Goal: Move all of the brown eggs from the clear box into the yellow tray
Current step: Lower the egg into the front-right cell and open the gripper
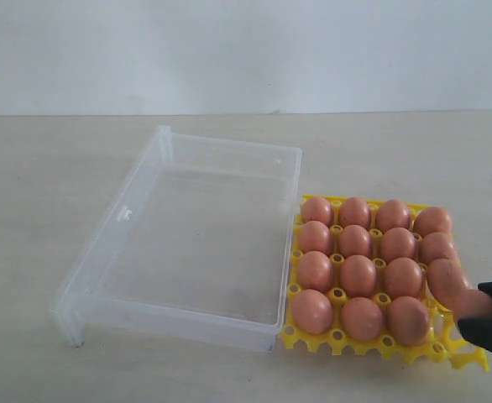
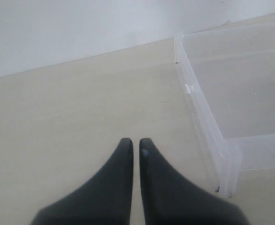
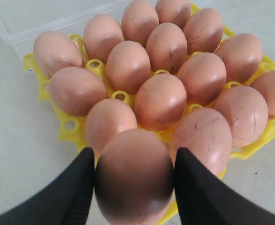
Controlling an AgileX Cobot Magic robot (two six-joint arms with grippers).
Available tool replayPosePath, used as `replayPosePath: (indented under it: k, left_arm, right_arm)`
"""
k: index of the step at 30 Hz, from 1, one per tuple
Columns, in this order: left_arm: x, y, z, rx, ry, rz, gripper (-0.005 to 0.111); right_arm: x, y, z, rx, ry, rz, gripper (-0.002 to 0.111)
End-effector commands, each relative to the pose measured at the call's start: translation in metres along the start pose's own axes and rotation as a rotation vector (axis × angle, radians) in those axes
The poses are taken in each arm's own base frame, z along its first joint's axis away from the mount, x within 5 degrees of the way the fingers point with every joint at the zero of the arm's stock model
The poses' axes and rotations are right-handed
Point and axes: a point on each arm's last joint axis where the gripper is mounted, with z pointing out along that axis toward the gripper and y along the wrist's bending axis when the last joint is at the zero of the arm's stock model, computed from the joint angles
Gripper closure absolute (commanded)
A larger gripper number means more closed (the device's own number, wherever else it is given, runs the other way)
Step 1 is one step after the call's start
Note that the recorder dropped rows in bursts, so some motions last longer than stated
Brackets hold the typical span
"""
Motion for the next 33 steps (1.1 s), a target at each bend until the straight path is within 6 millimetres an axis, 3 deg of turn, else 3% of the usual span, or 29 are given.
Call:
replayPosePath:
  k: [1, 12, 16, 19, 21, 25, 33]
  left_arm:
    - [0.001, 0.0, 0.0, -0.004, -0.003, -0.012, 0.103]
    - [0.001, 0.0, 0.0, -0.004, -0.003, -0.012, 0.103]
    - [0.001, 0.0, 0.0, -0.004, -0.003, -0.012, 0.103]
    - [0.001, 0.0, 0.0, -0.004, -0.003, -0.012, 0.103]
    - [0.001, 0.0, 0.0, -0.004, -0.003, -0.012, 0.103]
    - [0.001, 0.0, 0.0, -0.004, -0.003, -0.012, 0.103]
    - [0.001, 0.0, 0.0, -0.004, -0.003, -0.012, 0.103]
  right_arm:
    - [0.0, 0.0, -0.001, 0.009, -0.003, -0.049, 0.109]
    - [-0.003, -0.002, 0.001, 0.033, -0.03, -0.138, 0.109]
    - [-0.011, 0.006, 0.009, -0.029, -0.065, -0.17, 0.109]
    - [-0.034, 0.005, 0.011, -0.015, -0.25, -0.155, 0.109]
    - [-0.051, -0.005, 0.01, 0.06, -0.379, -0.117, 0.109]
    - [-0.083, -0.038, 0.004, 0.256, -0.539, -0.057, 0.109]
    - [-0.175, -0.101, -0.03, 0.487, -0.949, 0.085, 0.109]
